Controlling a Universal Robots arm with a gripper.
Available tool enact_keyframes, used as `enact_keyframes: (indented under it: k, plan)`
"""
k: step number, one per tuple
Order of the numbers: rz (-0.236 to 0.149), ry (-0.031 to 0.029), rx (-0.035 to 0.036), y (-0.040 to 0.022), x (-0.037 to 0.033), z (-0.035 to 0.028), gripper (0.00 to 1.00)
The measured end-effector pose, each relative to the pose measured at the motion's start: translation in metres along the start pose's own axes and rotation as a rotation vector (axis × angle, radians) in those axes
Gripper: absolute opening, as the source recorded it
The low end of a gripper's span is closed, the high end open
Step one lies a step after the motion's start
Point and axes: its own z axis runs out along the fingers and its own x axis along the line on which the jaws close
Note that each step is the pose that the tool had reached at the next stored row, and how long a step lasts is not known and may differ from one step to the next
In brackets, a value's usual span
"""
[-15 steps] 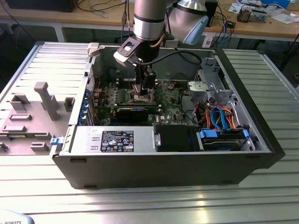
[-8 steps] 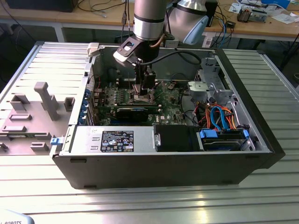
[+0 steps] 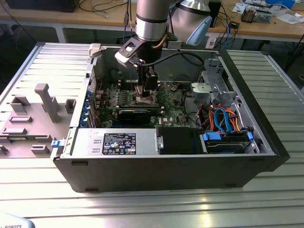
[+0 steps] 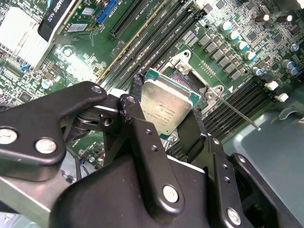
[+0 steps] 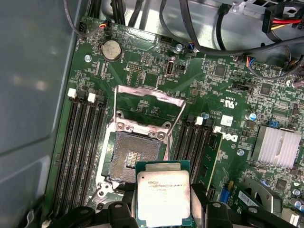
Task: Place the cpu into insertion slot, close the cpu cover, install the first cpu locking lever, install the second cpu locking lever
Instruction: 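Place the cpu into insertion slot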
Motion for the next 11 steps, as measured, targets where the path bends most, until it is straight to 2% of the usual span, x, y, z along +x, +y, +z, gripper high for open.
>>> enact_keyframes:
  k: [11]
  plan:
    - [0.018,0.0013,0.0011,0.0,0.0,0.0,0.55]
